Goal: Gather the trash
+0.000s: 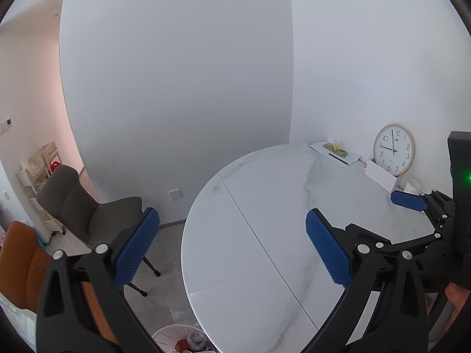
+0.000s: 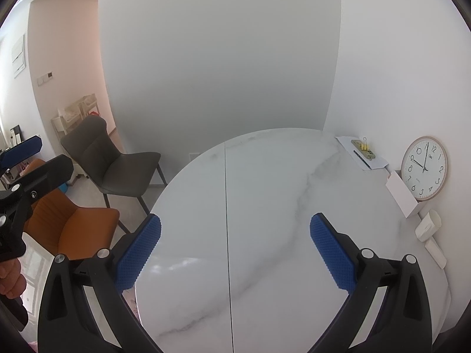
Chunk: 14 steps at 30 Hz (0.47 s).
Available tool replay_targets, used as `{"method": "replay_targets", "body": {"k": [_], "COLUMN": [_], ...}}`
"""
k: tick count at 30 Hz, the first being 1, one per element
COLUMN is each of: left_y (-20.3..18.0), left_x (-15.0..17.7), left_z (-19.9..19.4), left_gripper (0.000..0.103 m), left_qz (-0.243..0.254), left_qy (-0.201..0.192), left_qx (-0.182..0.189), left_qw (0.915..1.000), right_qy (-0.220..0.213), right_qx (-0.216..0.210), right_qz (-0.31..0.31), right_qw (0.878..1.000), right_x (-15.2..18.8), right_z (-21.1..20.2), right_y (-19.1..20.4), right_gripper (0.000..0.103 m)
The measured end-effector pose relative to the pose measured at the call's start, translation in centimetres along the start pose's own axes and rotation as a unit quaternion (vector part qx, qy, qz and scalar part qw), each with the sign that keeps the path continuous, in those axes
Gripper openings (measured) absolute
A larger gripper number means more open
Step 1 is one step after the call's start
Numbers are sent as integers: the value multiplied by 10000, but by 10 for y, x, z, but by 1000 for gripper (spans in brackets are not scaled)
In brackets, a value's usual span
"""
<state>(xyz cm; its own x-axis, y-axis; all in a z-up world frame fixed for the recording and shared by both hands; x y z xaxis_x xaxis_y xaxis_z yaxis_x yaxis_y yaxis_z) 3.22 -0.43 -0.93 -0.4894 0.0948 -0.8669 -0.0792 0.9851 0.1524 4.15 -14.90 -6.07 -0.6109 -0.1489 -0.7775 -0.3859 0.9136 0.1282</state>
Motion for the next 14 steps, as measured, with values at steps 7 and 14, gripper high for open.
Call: {"method": "replay_targets", "body": {"k": [7, 14], "left_y": [-3, 4], "left_x": [-2, -2], "left_z": [3, 5], "left_gripper": [95, 95], "left_qz": [43, -39], "left_qy": [51, 118], "left_qx": [96, 133], "left_qw": [9999, 9998], "right_qy": [-5, 1], "right_qx": [21, 29], "right_qz": [17, 8], "right_qw": [10000, 10000], "right_x": [0, 2], "right_z": [0, 0], "right_y": [-3, -6], "right_gripper": [101, 101]}}
Point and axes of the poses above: each gripper's, at about its wrist camera, not at the fingertips, and z roughly the way its jaws point, y to its left, x to its underside, the point moved 4 cm from there along z, roughly the way its jaws point, and after that the axes turned 12 degrees about -x, right-handed, at the moved point
